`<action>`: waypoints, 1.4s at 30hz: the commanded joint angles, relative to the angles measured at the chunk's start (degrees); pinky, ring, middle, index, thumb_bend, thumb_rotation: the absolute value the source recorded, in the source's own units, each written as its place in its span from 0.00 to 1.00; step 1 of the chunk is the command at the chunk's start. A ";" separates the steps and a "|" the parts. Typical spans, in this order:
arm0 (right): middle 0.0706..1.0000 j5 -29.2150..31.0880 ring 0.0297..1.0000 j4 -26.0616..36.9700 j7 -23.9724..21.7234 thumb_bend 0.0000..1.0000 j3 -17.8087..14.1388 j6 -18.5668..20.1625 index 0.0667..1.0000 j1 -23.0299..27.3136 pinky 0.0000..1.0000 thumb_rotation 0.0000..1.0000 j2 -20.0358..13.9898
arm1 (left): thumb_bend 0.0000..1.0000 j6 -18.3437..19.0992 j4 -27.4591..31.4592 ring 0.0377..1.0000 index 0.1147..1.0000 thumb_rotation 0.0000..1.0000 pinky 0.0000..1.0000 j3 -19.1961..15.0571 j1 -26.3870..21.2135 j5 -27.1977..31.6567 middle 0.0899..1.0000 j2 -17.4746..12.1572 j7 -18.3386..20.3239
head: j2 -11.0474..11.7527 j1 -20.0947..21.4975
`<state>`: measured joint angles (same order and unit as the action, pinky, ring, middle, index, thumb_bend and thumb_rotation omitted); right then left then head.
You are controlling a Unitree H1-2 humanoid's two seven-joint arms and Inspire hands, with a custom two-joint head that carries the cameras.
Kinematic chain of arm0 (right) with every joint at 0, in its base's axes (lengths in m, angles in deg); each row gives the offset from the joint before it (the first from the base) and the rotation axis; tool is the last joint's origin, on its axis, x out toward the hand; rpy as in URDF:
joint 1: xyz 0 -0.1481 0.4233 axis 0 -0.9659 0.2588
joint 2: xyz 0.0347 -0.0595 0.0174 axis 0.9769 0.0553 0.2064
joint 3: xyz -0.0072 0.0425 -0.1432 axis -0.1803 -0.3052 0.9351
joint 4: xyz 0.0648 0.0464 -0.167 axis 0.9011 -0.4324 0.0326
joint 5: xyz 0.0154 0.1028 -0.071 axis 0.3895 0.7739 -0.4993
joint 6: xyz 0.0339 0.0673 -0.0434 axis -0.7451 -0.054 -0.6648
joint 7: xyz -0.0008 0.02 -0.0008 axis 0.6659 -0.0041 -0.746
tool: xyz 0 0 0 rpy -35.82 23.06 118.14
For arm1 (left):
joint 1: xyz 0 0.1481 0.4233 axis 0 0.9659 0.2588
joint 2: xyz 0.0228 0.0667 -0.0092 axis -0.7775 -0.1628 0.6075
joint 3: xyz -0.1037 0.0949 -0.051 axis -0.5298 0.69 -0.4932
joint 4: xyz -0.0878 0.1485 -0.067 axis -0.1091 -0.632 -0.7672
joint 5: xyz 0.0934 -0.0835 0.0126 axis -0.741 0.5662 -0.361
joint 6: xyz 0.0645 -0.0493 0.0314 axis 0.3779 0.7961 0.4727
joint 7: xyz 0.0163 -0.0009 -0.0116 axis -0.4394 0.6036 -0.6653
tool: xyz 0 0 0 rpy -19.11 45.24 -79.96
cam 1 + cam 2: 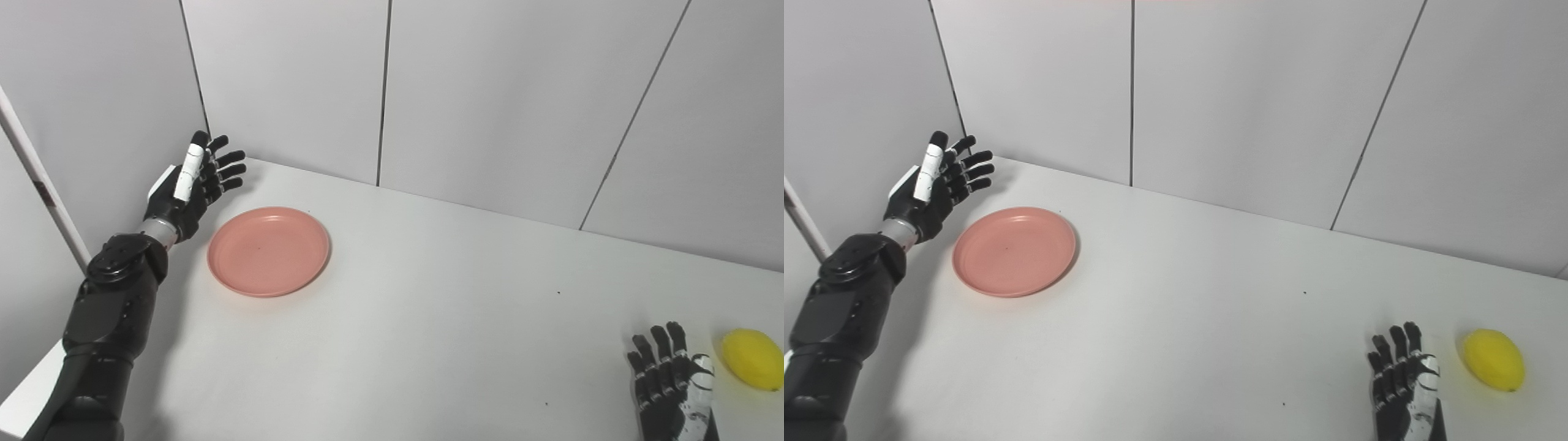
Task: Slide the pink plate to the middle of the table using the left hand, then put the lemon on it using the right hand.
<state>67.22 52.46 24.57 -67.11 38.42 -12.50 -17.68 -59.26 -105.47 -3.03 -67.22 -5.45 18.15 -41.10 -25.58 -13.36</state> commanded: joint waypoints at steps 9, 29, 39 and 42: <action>0.98 0.69 0.95 -3.93 -0.30 0.62 -0.02 -1.01 1.00 -3.65 1.00 1.00 1.07 | 0.98 -5.77 -7.65 0.87 0.98 0.93 0.90 -0.19 -3.70 -0.24 0.88 -2.36 1.15 | -0.37 0.30; 0.98 0.58 0.94 -3.80 -0.26 0.64 0.05 -0.81 1.00 -3.68 1.00 1.00 0.99 | 0.97 -11.25 -15.57 0.91 0.94 0.89 0.92 -0.23 -3.29 1.47 0.90 -1.19 4.49 | -0.64 0.76; 0.97 0.20 0.95 -4.37 -0.72 0.63 0.14 -1.76 1.00 -3.59 1.00 1.00 0.67 | 0.97 -11.09 -15.65 0.92 0.94 0.86 0.95 -0.68 -3.02 3.45 0.93 -0.34 6.78 | -0.82 0.79; 0.97 0.17 0.95 -4.51 -0.87 0.63 0.15 -2.00 1.00 -3.61 1.00 1.00 0.60 | 0.96 -11.23 -14.75 0.93 0.97 0.85 0.95 -0.57 -2.57 3.55 0.95 0.03 7.19 | -0.90 0.78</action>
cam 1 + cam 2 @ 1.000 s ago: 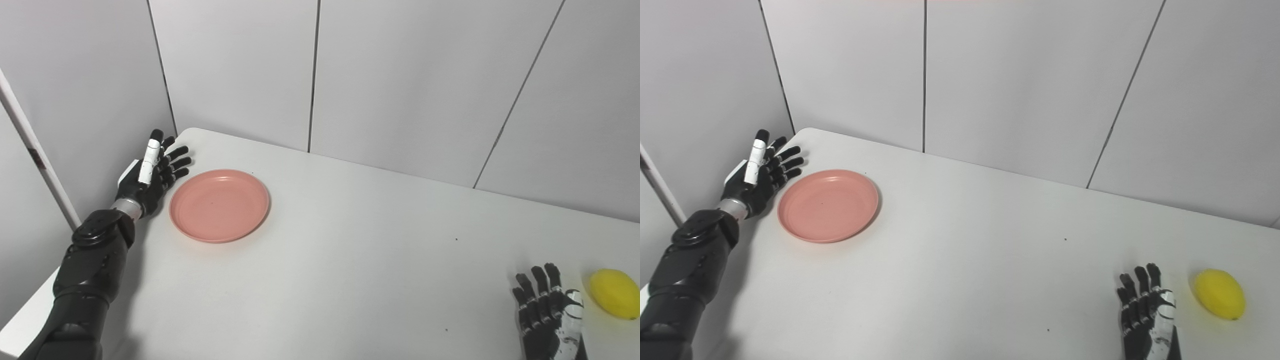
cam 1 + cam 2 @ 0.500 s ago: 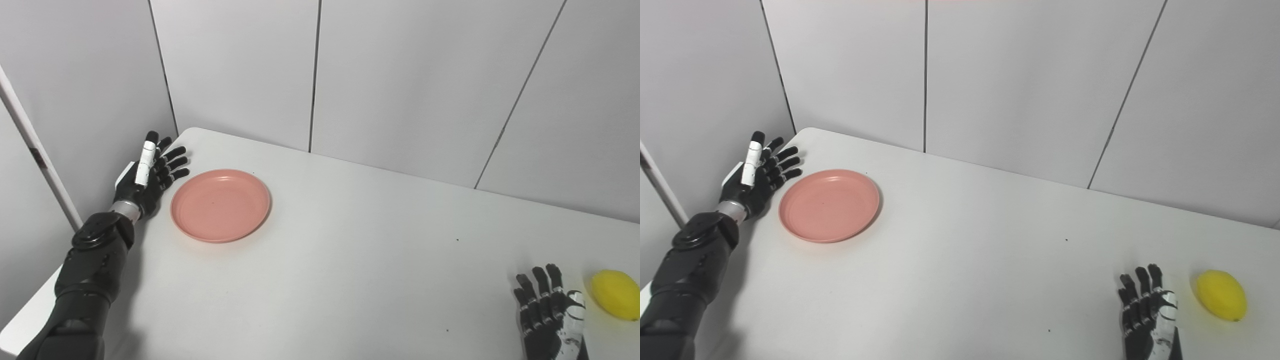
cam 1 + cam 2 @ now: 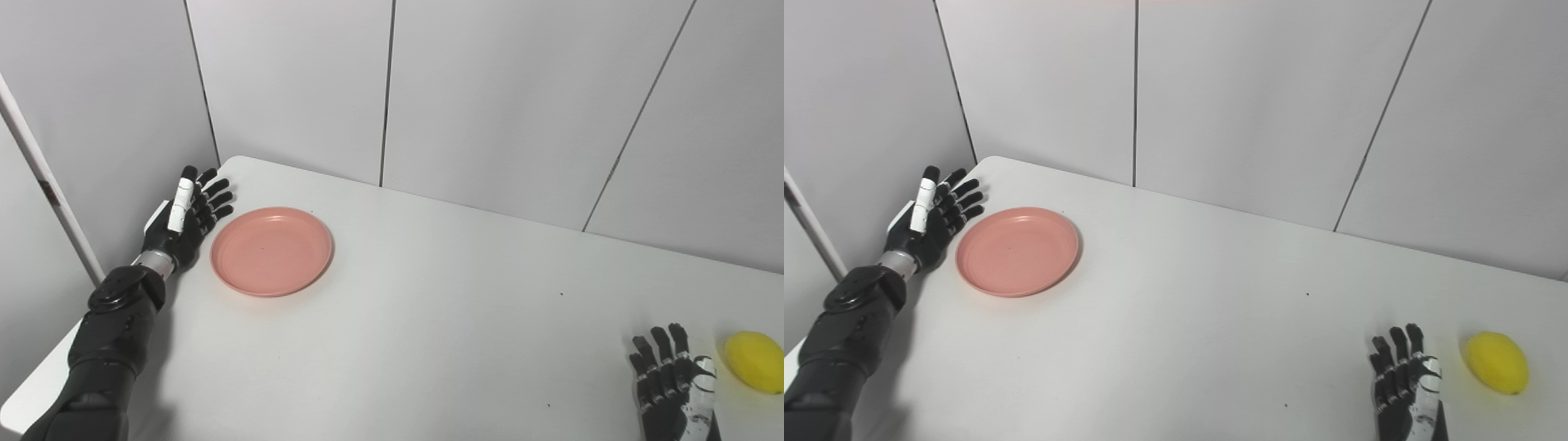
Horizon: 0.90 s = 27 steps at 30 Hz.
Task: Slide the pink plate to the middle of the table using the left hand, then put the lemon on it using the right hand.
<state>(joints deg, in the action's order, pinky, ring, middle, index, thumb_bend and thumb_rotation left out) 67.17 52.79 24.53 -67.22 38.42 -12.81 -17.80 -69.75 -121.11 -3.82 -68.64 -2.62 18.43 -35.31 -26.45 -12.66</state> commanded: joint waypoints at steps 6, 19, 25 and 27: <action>0.97 0.62 0.95 -4.10 -0.57 0.64 0.23 -1.04 1.00 -3.41 1.00 1.00 0.93 | 0.94 -0.31 2.31 0.92 0.98 0.84 0.95 0.28 -0.72 1.45 0.94 0.50 1.63 | -0.19 0.19; 0.97 0.59 0.95 -4.20 -0.65 0.64 0.24 -1.29 1.00 -3.39 1.00 1.00 0.83 | 0.93 1.50 4.45 0.89 0.98 0.84 0.92 1.11 0.05 1.92 0.90 1.81 2.42 | -0.42 0.44; 0.97 0.48 0.95 -4.21 -0.83 0.64 0.41 -1.03 1.00 -3.35 1.00 1.00 0.58 | 0.91 4.61 9.55 0.90 0.99 0.84 0.92 0.91 1.74 2.42 0.93 2.96 1.71 | -0.54 0.48; 0.97 0.34 0.95 -4.27 -0.73 0.63 0.42 -1.19 1.00 -3.32 1.00 1.00 0.62 | 0.91 4.64 9.48 0.90 0.99 0.83 0.91 0.80 1.87 2.66 0.93 3.01 2.40 | -0.57 0.51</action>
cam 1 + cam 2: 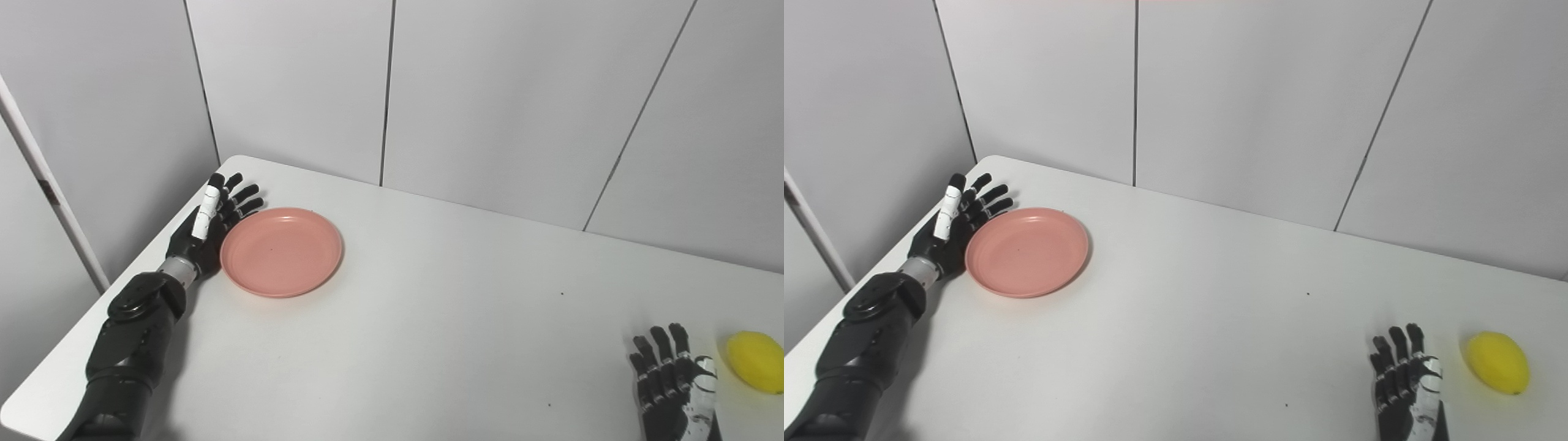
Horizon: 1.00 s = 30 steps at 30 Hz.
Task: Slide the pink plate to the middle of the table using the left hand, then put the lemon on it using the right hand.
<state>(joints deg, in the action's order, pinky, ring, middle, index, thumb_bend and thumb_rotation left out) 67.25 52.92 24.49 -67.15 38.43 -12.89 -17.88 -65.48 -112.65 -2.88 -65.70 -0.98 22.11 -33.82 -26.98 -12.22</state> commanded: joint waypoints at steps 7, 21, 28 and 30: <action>0.97 0.46 0.95 -4.41 -0.75 0.65 0.33 -1.18 1.00 -3.22 1.00 1.00 0.79 | 0.91 1.63 4.95 0.91 0.99 0.83 0.92 0.38 0.28 0.71 0.94 0.16 0.23 | -0.12 0.17; 0.97 -0.19 0.94 -4.95 -0.71 0.67 0.46 -2.24 1.00 -3.12 1.00 1.00 1.03 | 0.91 1.33 9.67 0.88 0.97 0.83 0.90 1.84 2.62 -1.12 0.88 1.97 -2.12 | -0.25 0.57; 0.96 0.18 0.93 -4.61 -0.49 0.68 0.33 -1.48 1.00 -3.13 1.00 0.98 1.33 | 0.95 0.27 10.95 0.90 0.95 0.80 0.94 2.24 3.09 -2.36 0.89 3.62 -5.30 | -0.23 0.56; 0.96 0.27 0.94 -4.51 -0.61 0.67 0.37 -1.64 1.00 -3.18 1.00 0.98 1.39 | 0.95 0.20 12.34 0.88 0.93 0.81 0.92 2.63 3.62 -3.41 0.88 4.14 -6.41 | -0.32 0.64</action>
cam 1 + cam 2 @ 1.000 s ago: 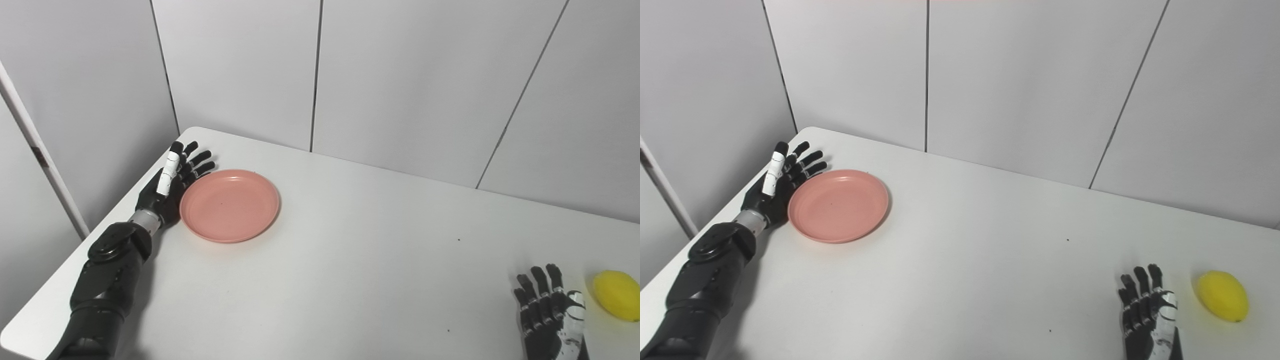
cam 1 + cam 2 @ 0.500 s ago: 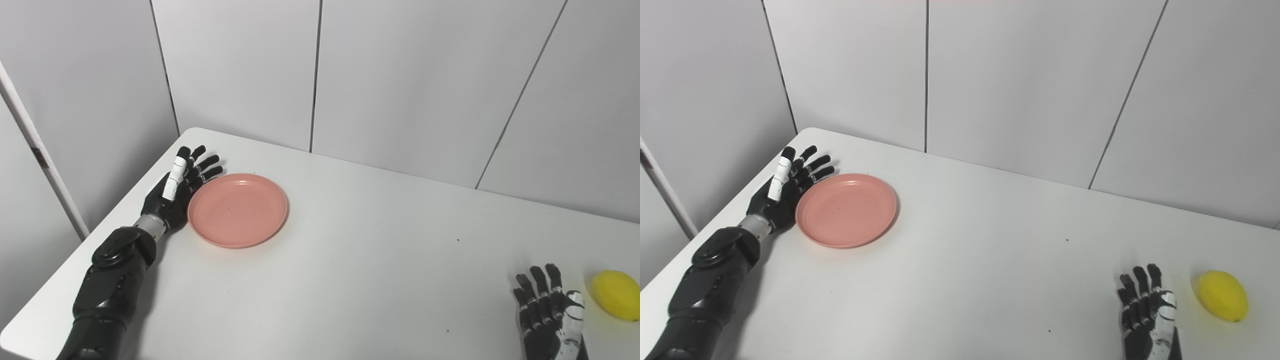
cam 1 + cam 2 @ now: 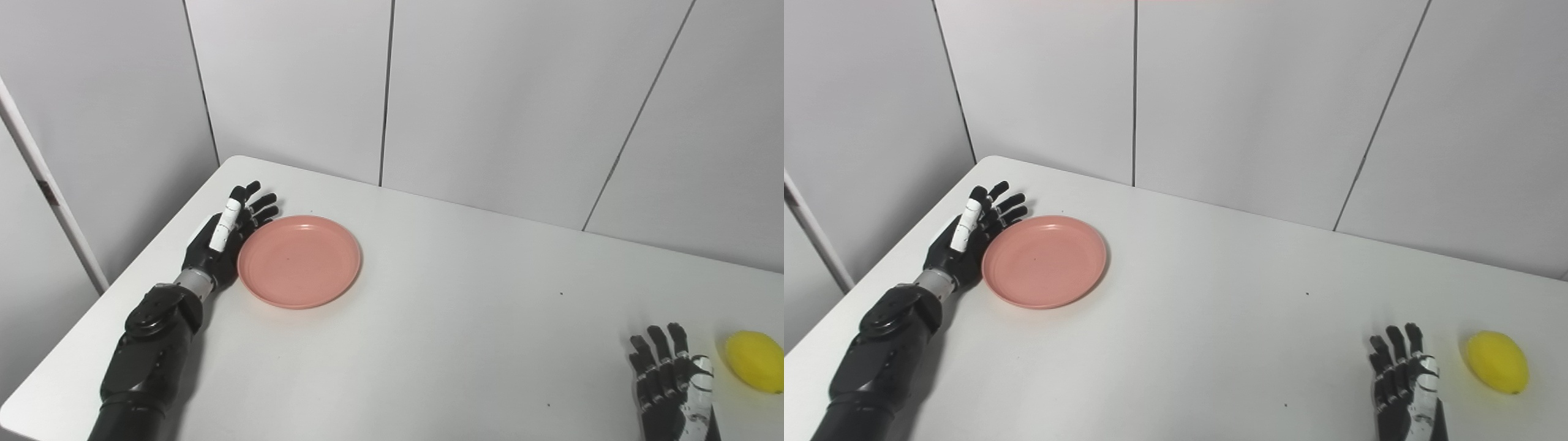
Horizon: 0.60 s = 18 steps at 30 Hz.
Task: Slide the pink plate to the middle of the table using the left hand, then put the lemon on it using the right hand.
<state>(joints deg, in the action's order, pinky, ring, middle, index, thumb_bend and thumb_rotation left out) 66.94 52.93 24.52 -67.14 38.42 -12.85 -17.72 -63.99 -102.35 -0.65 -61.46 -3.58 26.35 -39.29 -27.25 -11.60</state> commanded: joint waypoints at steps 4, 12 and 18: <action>0.96 0.49 0.94 -4.56 -0.57 0.66 0.38 -1.53 1.00 -3.19 1.00 0.98 1.22 | 0.97 -1.78 3.75 0.87 0.90 0.80 0.89 0.17 -0.11 -1.41 0.86 1.56 -3.14 | -0.02 0.05; 0.95 0.78 0.93 -4.75 -0.48 0.67 0.20 -1.73 0.99 -3.08 1.00 0.97 1.50 | 0.94 -0.68 8.44 0.85 0.89 0.84 0.87 1.75 0.91 -3.61 0.85 3.53 -5.88 | 0.03 0.12; 0.95 0.74 0.93 -4.98 -0.64 0.66 0.25 -1.99 0.99 -3.03 1.00 0.97 1.51 | 0.93 1.21 12.18 0.85 0.89 0.83 0.86 2.81 1.84 -4.56 0.85 4.88 -7.92 | -0.05 0.15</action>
<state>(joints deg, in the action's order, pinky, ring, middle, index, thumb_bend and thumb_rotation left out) 67.08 52.93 24.52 -67.23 38.42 -12.81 -17.59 -62.74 -92.38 2.18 -58.20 -7.82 31.87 -46.68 -27.25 -11.51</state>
